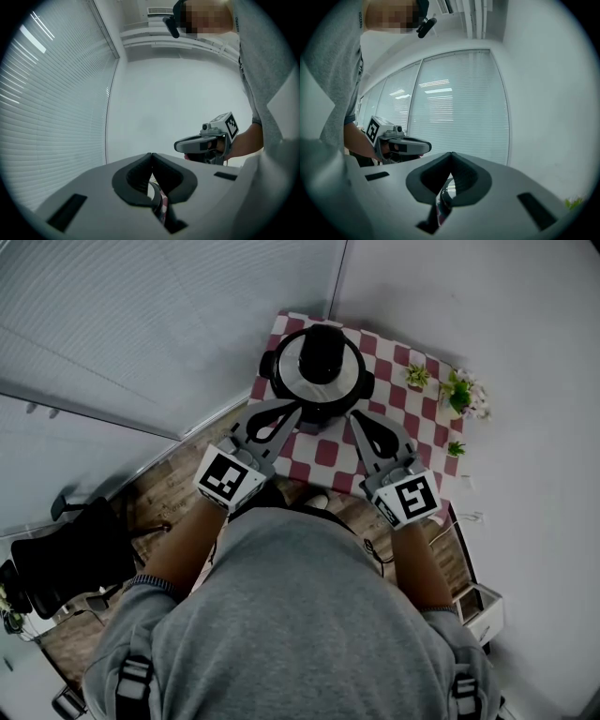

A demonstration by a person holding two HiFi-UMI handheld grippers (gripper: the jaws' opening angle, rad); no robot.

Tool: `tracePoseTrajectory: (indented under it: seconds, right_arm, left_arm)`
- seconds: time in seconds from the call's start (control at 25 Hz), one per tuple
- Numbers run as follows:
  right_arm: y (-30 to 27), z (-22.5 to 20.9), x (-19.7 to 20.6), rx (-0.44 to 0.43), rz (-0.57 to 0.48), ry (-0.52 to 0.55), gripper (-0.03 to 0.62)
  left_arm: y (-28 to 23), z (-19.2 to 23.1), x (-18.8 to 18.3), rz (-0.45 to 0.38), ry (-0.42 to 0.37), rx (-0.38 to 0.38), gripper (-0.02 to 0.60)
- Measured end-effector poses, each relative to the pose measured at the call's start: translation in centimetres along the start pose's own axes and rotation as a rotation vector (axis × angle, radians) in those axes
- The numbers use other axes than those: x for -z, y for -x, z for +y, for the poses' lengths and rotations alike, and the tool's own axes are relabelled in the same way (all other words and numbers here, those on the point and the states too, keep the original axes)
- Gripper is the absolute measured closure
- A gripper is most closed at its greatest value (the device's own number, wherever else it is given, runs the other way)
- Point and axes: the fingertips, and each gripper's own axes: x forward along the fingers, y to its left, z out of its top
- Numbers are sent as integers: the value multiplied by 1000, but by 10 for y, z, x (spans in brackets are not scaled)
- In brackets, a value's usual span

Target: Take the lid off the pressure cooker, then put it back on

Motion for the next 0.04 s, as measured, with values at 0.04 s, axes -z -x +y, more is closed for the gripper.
tracePoseTrajectory:
  seconds: [0.04]
  right_arm:
    - [1,-1,0,0,-1,0,589]
  left_arm:
    - [-1,-1,-1,-3,0,-1,565]
